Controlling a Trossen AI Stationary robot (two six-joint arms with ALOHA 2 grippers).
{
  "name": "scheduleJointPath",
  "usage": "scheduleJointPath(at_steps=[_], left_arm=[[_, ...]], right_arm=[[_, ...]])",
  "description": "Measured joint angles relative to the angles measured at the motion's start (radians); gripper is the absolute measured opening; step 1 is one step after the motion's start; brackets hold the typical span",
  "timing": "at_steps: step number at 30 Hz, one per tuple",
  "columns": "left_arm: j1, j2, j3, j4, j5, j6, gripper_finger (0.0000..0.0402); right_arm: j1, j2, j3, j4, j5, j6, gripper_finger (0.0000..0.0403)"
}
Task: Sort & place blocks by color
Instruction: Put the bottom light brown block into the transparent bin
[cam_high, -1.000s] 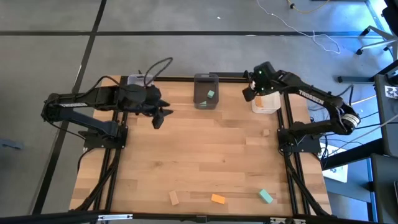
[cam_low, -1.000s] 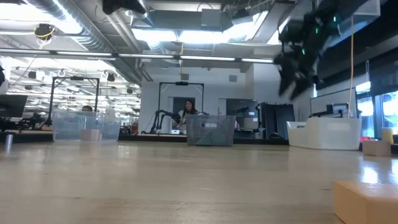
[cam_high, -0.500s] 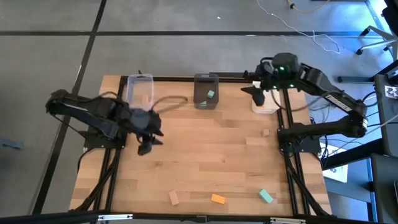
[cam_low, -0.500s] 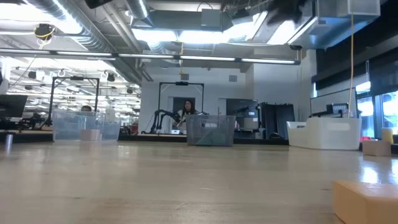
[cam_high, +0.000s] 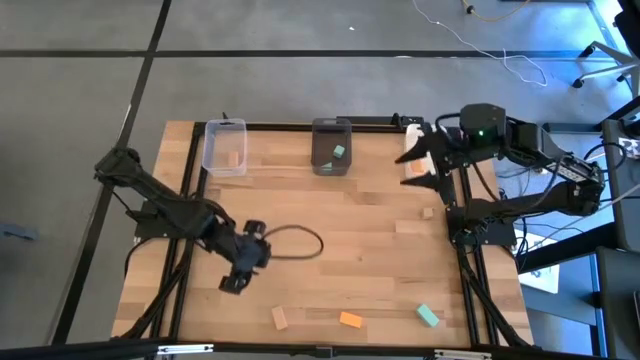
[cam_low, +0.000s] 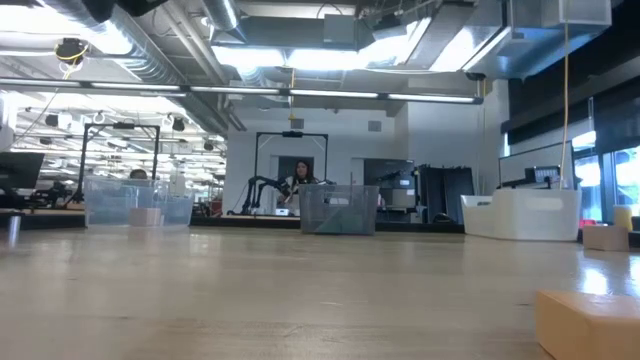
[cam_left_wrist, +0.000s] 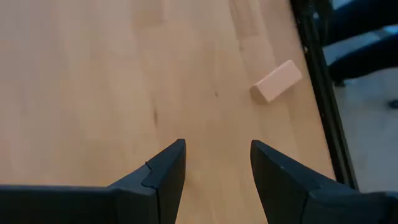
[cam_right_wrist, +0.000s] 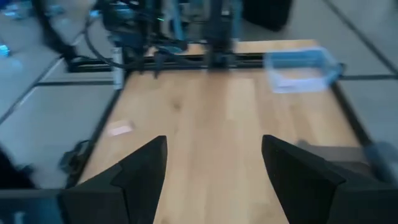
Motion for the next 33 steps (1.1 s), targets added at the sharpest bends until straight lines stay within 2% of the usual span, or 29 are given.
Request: scheduleJointPath(at_steps=[5,13,23,30,33], left_arm=[[-0.071,0.073,0.0,0.085,0.001,0.155,0.017],[-0.128,0.188,0.0,0.236,-0.003,0.377,0.017],[-0.181,0.346,0.0,0.35,-0.125,0.575,0.017],[-0.2,0.417,0.0,0.412,-0.12,0.662,0.017],[-0.2,0.42,0.0,0.453,-0.071,0.668,0.017]], right_arm=[[0.075,0.0,0.0,0.0,-0.012,0.005,0.0263],[0.117,0.0,0.0,0.0,-0.012,0.005,0.0263],[0.135,0.0,-0.001,-0.057,-0.012,-0.077,0.0263],[0.135,0.0,-0.001,-0.079,-0.012,-0.101,0.0263],[0.135,0.0,-0.002,-0.1,-0.012,-0.101,0.0263]])
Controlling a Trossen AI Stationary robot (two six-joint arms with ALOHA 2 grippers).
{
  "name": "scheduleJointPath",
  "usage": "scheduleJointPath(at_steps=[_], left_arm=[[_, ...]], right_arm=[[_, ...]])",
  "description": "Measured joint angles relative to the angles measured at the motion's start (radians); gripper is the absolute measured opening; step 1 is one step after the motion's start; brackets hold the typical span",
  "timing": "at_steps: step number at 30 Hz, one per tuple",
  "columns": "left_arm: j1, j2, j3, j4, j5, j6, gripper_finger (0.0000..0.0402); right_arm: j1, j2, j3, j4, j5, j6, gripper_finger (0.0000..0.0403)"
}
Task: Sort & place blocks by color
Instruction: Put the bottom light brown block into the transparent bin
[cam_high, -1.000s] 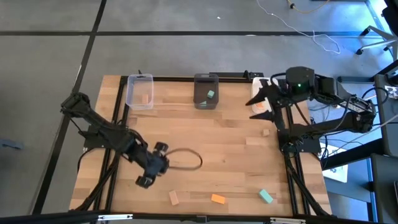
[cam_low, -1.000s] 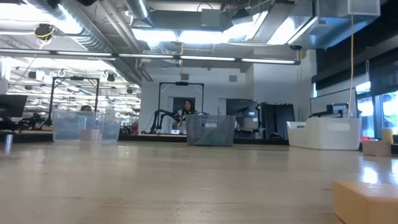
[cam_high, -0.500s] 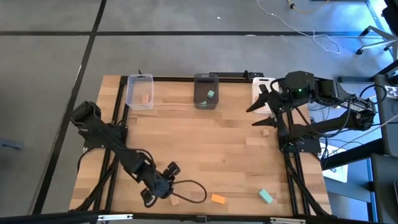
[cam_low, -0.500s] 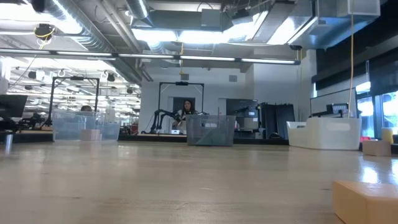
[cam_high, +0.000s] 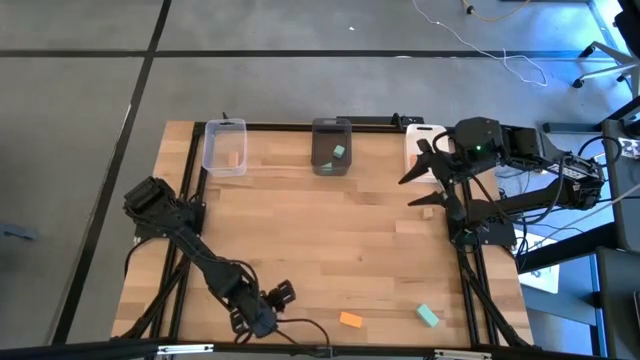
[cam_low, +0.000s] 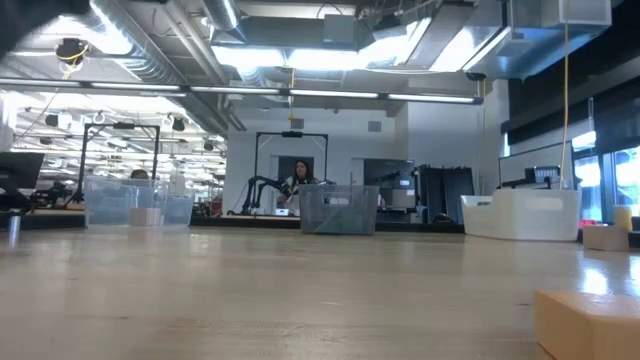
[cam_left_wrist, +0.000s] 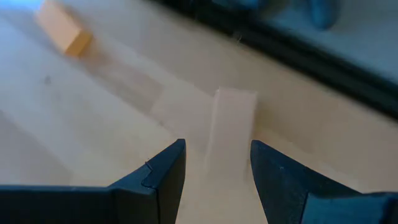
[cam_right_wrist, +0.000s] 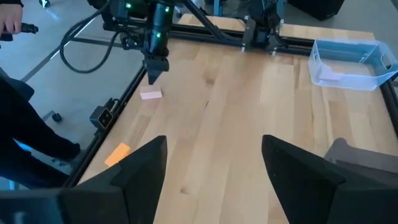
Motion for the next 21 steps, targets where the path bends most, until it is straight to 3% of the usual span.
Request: scheduleJointPath(at_steps=[3,21], left_arm=[[0.0,0.0,0.0,0.018,0.044,0.013,0.017],[0.015,0.068,-0.001,0.071,0.043,0.005,0.017]], right_arm=[[0.0,0.0,0.0,-0.01,0.0,0.0,0.0263],[0.0,0.0,0.0,-0.009,0.0,0.0,0.0263]])
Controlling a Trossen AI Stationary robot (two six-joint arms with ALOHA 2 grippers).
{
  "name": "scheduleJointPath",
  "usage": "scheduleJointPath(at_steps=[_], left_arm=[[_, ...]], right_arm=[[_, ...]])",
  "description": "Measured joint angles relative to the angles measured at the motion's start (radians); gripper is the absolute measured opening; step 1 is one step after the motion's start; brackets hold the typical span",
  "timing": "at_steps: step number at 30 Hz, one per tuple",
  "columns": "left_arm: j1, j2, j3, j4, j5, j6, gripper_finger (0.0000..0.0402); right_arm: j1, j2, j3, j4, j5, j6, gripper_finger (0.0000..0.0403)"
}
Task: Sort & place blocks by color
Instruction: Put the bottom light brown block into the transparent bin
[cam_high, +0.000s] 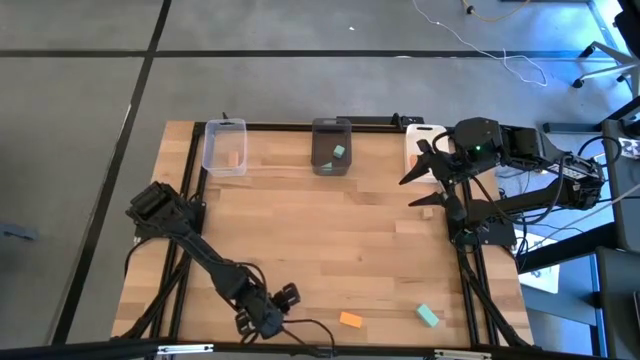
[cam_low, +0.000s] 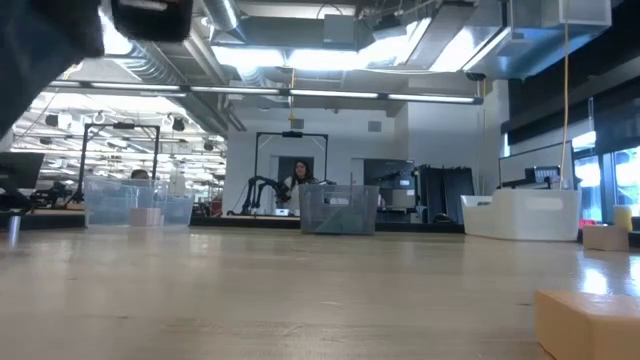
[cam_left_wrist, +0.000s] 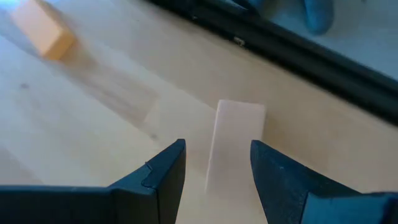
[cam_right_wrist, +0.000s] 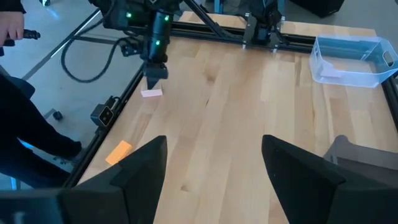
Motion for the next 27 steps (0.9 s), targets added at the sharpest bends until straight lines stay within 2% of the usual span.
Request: scheduleJointPath(at_steps=[6,20,27], left_arm=[[0.003,0.026,0.002,0.007,0.036,0.001,0.017],[0.005,0.018,0.008,-0.011,0.011,-0.003,0.017],[-0.003,0.016,0.072,-0.076,0.007,-0.104,0.017]], right_arm=[[0.0,0.0,0.0,0.0,0.0,0.0,0.0263],[0.0,0.0,0.0,-0.003,0.0,-0.004,0.0263],[0.0,0.0,0.0,-0.005,0.0,-0.004,0.0263]])
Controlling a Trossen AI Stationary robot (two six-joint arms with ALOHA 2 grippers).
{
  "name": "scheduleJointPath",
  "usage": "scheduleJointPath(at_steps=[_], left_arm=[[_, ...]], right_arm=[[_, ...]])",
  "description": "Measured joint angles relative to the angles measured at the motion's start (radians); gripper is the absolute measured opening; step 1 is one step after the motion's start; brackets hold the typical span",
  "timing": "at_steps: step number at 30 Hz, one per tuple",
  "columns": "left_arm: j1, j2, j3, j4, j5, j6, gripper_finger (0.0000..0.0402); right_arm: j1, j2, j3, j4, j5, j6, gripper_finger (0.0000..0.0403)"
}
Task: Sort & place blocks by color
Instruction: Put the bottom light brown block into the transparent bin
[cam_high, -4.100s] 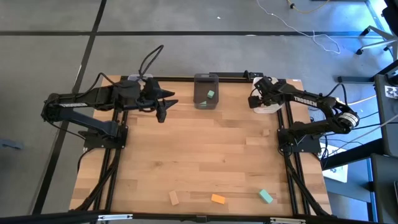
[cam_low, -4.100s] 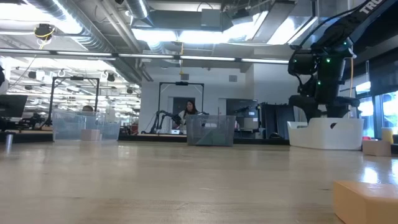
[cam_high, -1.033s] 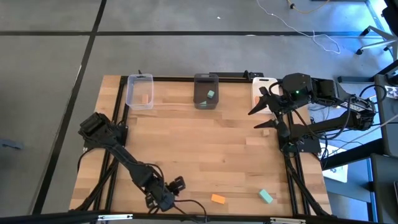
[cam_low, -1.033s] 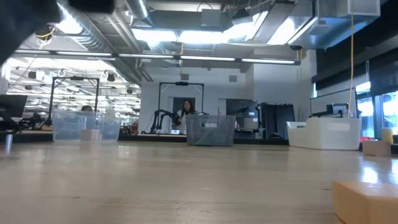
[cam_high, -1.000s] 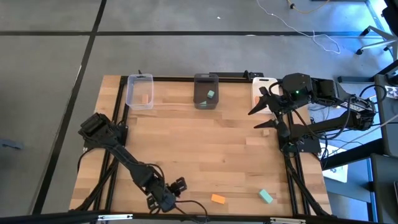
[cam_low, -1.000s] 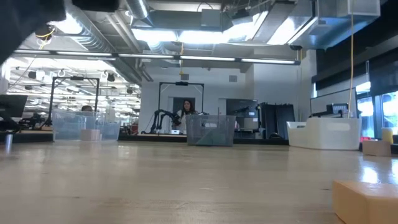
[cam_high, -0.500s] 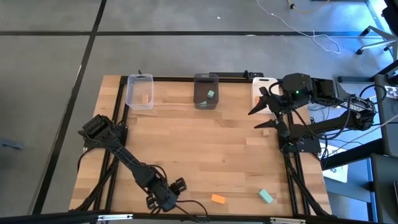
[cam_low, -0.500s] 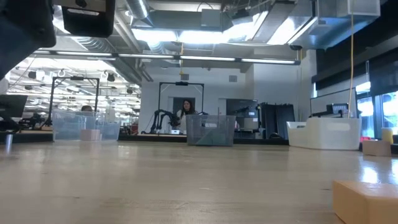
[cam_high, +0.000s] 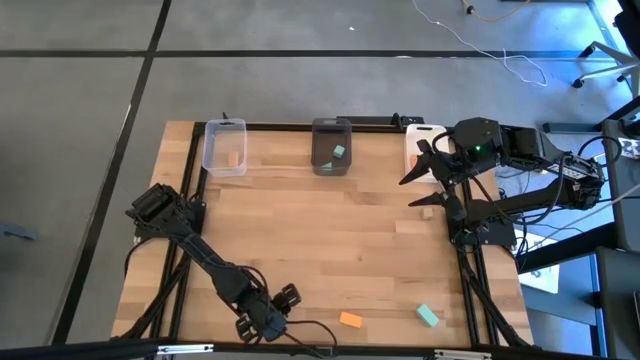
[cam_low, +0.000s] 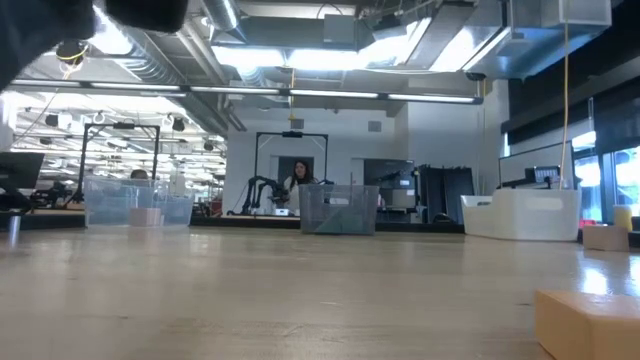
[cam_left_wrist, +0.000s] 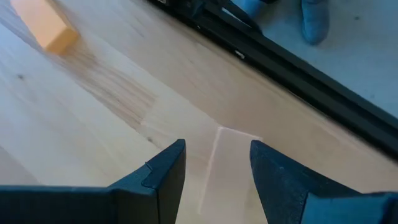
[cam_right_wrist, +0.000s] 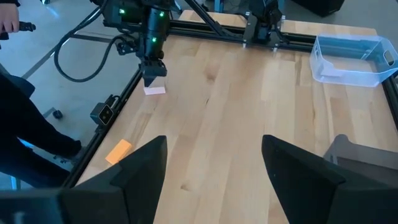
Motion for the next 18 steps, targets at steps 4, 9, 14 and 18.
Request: scheduleJointPath(at_steps=[4,9,14,18], left_arm=[[-0.014,0.0,0.0,-0.043,0.034,-0.033,0.017],[-0.025,0.002,-0.003,-0.064,-0.022,0.003,0.017],[-0.006,0.002,-0.003,-0.063,-0.029,0.004,0.017],[0.002,0.003,-0.003,-0.062,-0.026,0.004,0.017]], right_arm=[[0.0,0.0,0.0,0.0,0.0,-0.022,0.0263],[0.0,0.0,0.0,0.0,0.0,-0.048,0.0263],[0.0,0.0,0.0,0.0,0.0,-0.048,0.0263],[0.0,0.0,0.0,0.0,0.0,-0.046,0.0263]])
